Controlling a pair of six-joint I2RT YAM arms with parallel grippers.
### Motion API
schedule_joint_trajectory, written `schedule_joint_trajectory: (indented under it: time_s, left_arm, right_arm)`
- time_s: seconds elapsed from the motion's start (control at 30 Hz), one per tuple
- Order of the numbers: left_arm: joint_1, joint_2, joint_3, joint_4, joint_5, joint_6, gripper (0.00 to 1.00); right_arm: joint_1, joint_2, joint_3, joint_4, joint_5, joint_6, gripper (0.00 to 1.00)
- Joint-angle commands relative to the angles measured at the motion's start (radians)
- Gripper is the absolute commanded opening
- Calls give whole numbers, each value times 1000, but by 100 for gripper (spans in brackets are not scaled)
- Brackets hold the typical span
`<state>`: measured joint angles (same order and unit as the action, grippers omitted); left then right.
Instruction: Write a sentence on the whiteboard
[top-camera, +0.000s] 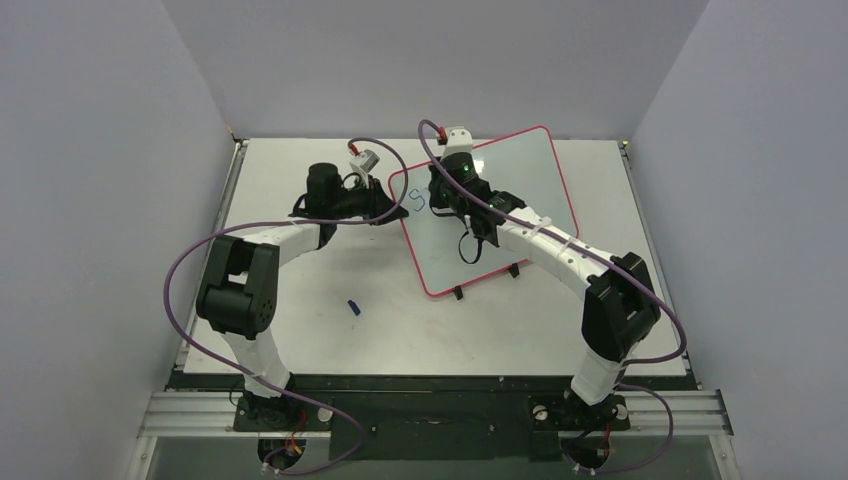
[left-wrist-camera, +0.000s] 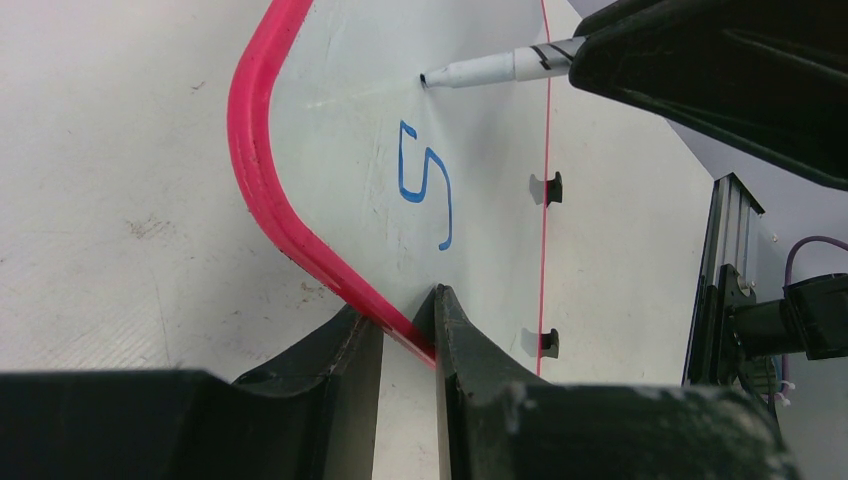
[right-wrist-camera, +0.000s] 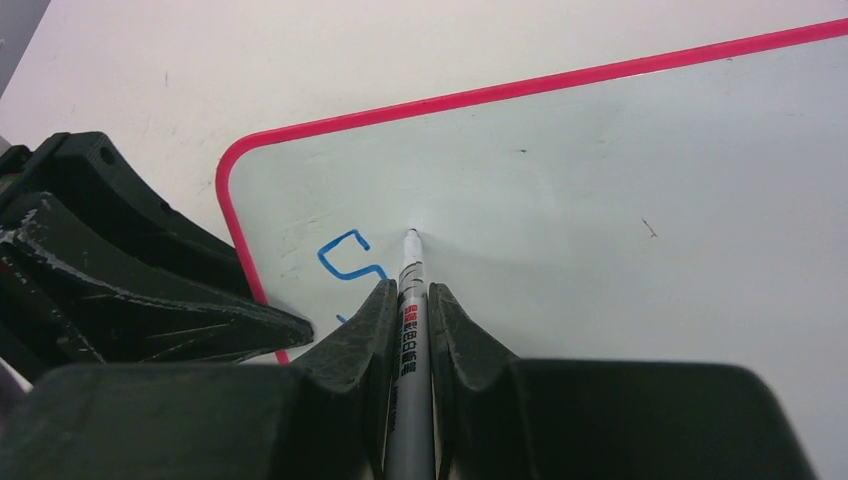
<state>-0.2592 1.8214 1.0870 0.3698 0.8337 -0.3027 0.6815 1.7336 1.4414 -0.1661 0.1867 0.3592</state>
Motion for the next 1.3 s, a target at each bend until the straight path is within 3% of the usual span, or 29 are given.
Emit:
schedule_joint_trajectory:
  time_s: [0.0, 0.53, 1.27]
  left_arm:
    - [-19, -8, 11, -23, -23, 157, 0]
    - [-20, -2, 18, -26, -23, 157, 0]
    - [-23, -9, 11, -26, -23, 159, 0]
  right_arm:
    - [-23, -13, -1, 32, 25, 9, 0]
    - [13, -45, 38, 14, 39, -21, 0]
    - [-4, 74, 145, -20, 78, 14, 0]
